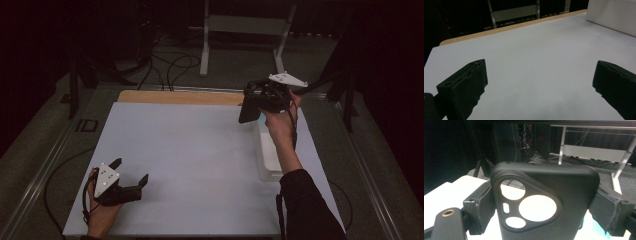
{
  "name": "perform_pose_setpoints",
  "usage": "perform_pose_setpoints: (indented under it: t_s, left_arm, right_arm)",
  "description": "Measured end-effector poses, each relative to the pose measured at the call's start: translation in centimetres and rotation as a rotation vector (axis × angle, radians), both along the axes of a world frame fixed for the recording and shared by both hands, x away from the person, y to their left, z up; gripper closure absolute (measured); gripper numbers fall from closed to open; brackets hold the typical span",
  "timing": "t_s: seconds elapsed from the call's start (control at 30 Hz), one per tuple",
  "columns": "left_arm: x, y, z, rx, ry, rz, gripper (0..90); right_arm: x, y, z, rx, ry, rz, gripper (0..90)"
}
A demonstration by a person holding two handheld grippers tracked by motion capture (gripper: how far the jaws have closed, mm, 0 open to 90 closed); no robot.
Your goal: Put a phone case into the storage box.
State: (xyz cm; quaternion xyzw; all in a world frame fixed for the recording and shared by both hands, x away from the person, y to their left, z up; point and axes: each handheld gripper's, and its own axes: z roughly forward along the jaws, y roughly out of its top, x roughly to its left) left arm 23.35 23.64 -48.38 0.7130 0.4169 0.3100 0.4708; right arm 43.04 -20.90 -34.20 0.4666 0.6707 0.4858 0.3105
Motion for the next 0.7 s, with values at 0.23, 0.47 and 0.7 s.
perform_pose_setpoints:
  t_s: [0.23, 0.47, 0.7]
  left_arm:
    - [0.0, 0.0, 0.0, 0.000, 0.002, -0.001, 0.2]
    - [0.0, 0.0, 0.0, -0.001, 0.002, -0.003, 0.2]
    - [0.0, 0.0, 0.0, -0.003, 0.003, -0.002, 0.2]
  right_arm:
    - [0.5, -0.8, 0.3, -0.007, 0.006, -0.038, 14.5]
    - [0.8, -1.7, 0.1, -0.006, 0.016, -0.072, 14.5]
    - [1.2, -2.7, -0.1, -0.023, 0.023, -0.109, 14.5]
